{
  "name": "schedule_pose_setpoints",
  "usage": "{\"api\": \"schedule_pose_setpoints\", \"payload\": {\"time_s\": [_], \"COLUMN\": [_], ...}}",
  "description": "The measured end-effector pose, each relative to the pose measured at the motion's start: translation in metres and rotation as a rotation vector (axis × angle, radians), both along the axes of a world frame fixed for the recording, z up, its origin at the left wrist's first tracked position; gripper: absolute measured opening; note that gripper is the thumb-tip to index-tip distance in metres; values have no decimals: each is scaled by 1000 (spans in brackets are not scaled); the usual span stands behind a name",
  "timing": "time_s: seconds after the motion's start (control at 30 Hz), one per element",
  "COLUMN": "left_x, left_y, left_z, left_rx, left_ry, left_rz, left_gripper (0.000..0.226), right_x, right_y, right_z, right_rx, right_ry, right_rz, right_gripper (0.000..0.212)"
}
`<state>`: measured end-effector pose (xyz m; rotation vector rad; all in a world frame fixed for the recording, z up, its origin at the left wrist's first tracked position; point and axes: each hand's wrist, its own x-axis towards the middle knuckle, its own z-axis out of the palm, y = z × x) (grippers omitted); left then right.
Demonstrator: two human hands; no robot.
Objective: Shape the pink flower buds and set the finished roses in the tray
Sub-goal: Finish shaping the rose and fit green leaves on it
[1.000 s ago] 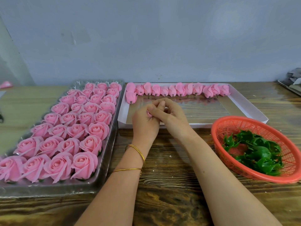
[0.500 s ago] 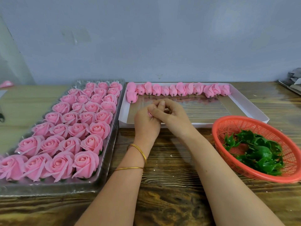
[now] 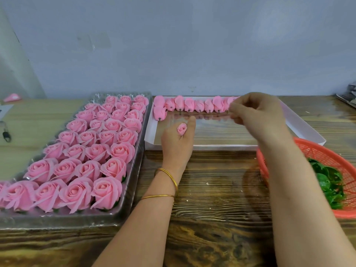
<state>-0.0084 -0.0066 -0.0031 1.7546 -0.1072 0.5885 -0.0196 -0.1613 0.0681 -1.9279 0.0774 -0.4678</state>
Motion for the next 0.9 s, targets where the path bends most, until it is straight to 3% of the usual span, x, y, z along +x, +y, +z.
{"api": "schedule_pose_setpoints", "payload": {"time_s": [0.17, 0.4, 0.57, 0.77, 0.9], "left_x": [1, 1, 2, 3, 3], "left_y": [0, 0, 0, 2, 2], "left_z": [-1, -1, -3, -4, -4], "left_rx": [7, 4, -21, -21, -6], "left_ry": [5, 2, 24, 11, 2], "left_rz": [0, 14, -5, 3, 2], "left_gripper": [50, 52, 46, 47, 49], "right_x": [-9, -19, -19, -13, -16], "right_y": [-46, -81, -84, -84, -86], "right_z": [9, 12, 1, -6, -9], "right_rx": [-393, -692, -670, -543, -604], "right_ry": [182, 733, 928, 1019, 1006], "right_rz": [-185, -159, -88, 12, 2], "right_gripper": [11, 19, 40, 51, 50]}}
